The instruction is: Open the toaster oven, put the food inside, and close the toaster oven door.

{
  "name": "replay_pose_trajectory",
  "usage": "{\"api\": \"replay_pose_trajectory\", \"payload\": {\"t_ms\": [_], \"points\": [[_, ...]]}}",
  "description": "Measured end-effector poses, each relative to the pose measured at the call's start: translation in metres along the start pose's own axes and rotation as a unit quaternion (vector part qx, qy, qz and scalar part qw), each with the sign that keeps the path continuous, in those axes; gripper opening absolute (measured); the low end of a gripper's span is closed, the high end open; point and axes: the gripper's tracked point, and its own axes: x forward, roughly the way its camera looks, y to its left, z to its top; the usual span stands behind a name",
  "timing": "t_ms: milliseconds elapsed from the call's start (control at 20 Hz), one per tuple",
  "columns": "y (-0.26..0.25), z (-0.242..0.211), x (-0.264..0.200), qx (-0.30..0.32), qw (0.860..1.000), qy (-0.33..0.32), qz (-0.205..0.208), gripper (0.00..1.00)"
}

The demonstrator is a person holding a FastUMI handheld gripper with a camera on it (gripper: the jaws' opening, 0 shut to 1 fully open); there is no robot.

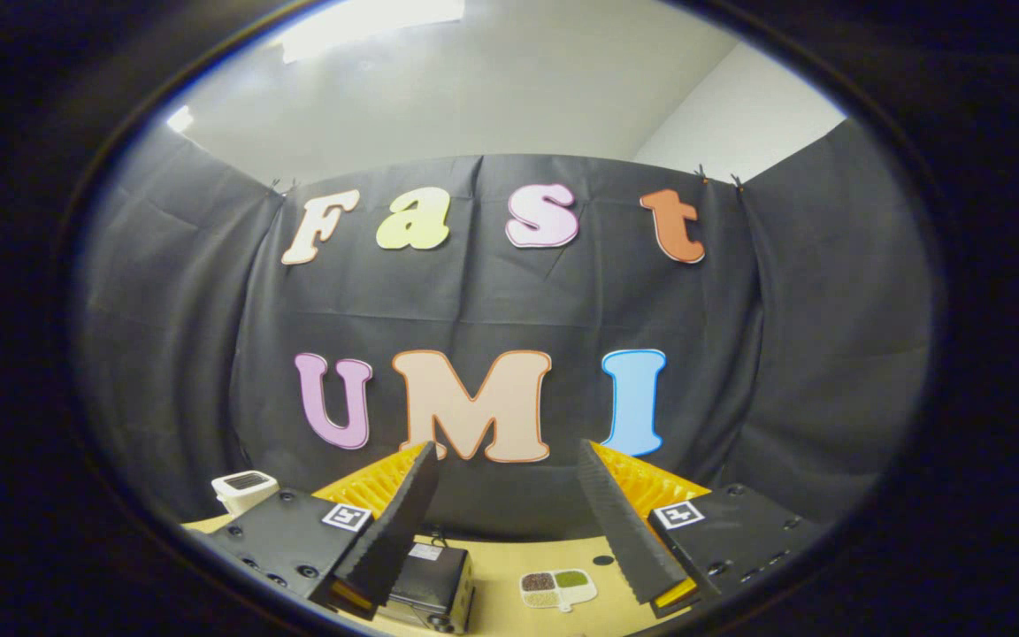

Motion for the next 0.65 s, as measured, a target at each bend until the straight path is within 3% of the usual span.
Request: {"api": "replay_pose_trajectory", "payload": {"t_ms": [350, 650], "points": [[-0.046, -0.01, 0.015, -0.001, 0.999, -0.032, 0.03, 0.99], [-0.079, -0.025, 0.005, -0.031, 0.989, -0.132, 0.057, 0.99]]}}
